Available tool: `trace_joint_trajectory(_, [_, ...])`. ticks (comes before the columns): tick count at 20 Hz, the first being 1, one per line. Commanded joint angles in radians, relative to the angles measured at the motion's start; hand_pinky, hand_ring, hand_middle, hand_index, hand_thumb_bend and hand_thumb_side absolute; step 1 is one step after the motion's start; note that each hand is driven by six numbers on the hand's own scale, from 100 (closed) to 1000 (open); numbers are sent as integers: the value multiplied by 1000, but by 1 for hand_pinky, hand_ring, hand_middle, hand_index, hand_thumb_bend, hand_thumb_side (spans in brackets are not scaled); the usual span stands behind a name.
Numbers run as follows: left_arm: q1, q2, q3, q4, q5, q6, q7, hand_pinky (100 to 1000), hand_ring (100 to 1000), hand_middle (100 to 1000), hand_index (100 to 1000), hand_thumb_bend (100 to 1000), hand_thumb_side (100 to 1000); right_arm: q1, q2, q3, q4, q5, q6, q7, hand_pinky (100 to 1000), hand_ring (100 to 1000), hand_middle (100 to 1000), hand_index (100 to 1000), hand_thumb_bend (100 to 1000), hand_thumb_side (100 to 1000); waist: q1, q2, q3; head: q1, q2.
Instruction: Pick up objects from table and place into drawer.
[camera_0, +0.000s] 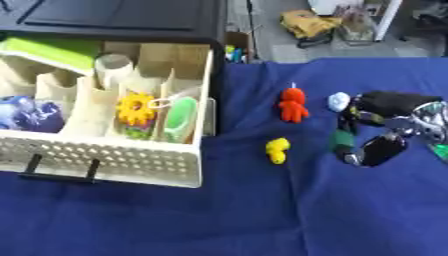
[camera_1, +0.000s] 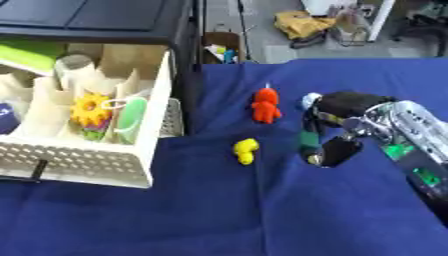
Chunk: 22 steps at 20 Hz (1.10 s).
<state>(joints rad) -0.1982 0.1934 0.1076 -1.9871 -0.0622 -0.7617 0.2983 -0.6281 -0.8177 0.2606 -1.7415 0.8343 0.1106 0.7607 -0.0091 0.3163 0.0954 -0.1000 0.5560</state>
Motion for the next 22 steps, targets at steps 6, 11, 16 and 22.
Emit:
trace_joint_trajectory(6, [-1,17,0,-13,4,2,0,488,688,713,837,388,1000,-79,-37,-54,-142,-57,15,-22,681,723,447,520,194,394,-4,-28,0,3,-1])
trace_joint_trajectory(11, [4,20,-2,-13,8,4,-2,488,688,713,837,385,1000,-184,-16,-44,-223,-96,6,-8,682,720,435,511,177,414,-6,-37,4,2,5])
trace_joint_trajectory(16, [8,21,-6,-13,14,6,-6,488,688,713,837,383,1000,-296,59,-30,-256,-123,-4,11,681,708,424,493,167,426,-9,-45,12,1,8])
trace_joint_trajectory(22, [12,22,-9,-13,22,11,-12,488,688,714,838,378,1000,-437,191,-14,-227,-136,12,25,676,695,415,484,170,423,-13,-54,24,-3,9])
